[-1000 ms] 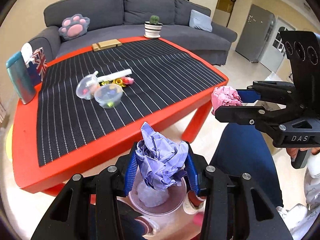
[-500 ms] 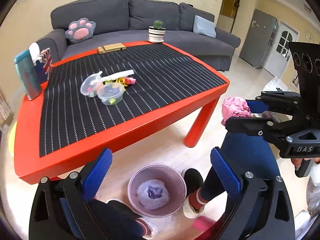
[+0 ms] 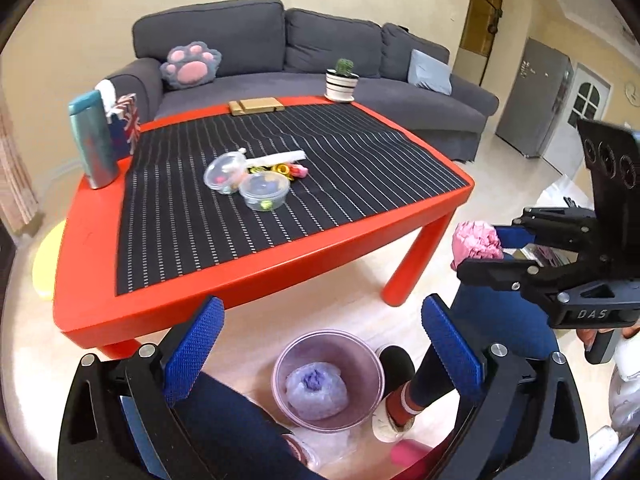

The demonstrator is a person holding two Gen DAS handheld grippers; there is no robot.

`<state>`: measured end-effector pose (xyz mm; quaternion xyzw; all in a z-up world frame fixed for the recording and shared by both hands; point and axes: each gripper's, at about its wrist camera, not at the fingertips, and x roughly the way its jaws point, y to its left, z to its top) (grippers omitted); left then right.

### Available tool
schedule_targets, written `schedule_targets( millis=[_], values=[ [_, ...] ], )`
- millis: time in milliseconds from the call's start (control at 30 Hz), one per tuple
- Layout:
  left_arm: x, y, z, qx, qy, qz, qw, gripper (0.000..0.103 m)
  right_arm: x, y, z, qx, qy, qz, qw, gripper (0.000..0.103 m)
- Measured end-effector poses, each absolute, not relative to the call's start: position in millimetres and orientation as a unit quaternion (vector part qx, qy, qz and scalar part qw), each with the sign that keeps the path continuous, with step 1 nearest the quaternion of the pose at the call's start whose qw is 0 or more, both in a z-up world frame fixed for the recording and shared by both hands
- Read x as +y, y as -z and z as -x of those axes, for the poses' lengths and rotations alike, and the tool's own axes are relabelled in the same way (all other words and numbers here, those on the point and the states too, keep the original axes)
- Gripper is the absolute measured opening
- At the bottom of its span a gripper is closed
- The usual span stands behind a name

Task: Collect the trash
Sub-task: 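Lower the pink paper over the trash bin and open the right gripper, then move both grippers back up over the table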

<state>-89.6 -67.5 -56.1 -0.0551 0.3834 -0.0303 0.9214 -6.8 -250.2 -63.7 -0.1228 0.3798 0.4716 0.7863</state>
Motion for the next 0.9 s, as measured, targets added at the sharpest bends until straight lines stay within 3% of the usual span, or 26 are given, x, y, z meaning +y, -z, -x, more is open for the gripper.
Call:
schedule_targets(
  millis=[367,433,467,500,600,900],
  values=[
    [-52,44,124,0.369,0.002,0.062,0.927,0.095,-228,73,19,0.384,-0.481,0.136,0.776,0.039],
    [-51,42,127,0.367,-0.001,0.062,0.928,0.095,-224,78,17,0.387,-0.484,0.139,0.772,0.053],
    [-50,41,129,0.365,-0.004,0.062,0.929,0.095,-223,80,16,0.387,-0.478,0.141,0.775,0.075],
    [-49,40,130,0.364,-0.005,0.062,0.929,0.095,-223,80,15,0.384,-0.471,0.139,0.782,0.089],
    [-49,38,134,0.361,-0.010,0.060,0.931,0.095,-227,80,13,0.383,-0.466,0.124,0.788,0.096],
    [-61,36,140,0.357,-0.007,0.054,0.932,0.095,-245,68,21,0.366,-0.446,0.124,0.808,0.099]
  ],
)
